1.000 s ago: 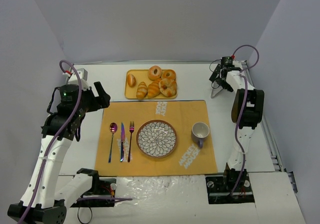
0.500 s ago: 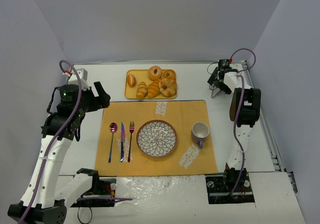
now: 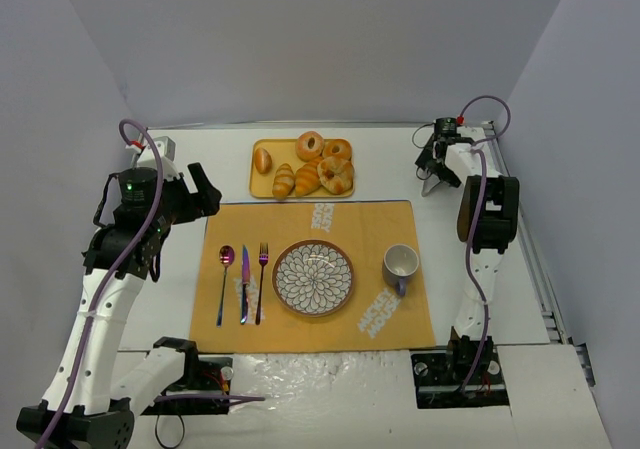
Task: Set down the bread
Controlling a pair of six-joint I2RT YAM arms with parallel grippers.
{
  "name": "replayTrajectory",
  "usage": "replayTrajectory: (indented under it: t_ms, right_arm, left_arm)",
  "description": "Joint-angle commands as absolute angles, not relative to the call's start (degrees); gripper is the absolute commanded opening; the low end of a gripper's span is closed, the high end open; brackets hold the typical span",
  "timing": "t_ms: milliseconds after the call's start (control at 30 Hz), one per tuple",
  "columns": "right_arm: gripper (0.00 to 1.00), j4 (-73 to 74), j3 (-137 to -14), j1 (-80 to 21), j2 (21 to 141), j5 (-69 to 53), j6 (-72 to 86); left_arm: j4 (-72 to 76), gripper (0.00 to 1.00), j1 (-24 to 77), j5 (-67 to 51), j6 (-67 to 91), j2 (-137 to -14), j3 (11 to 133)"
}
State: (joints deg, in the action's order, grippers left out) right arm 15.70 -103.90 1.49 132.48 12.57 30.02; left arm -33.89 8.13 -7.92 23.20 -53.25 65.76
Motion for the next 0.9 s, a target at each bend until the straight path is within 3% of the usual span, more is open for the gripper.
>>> replayTrajectory:
  t_ms: [0,267,533,867]
  right_arm:
    - [0.81,16.3,-106.4,1.2,134.1,13.9,31.2]
    - [0.55,16.3,-105.5,1.0,134.7,14.2,31.0]
    - [0.36,15.2,-100.0,0.8,130.3,15.3,30.0]
    - [0.35,13.0,-91.8,0.4,121.5,15.2,27.1]
  left_arm:
    - [-29.5,0.77,7.6,-8.7,23.7,-53.4,66.4]
    - [-29.5,0.77,7.6,-8.7,23.8,-53.6,66.4]
    - [-29.5,0.77,7.5,-8.8,23.9,-53.5,66.4]
    - [-29.4,0.77,7.5,-8.8,23.9,-53.5,66.4]
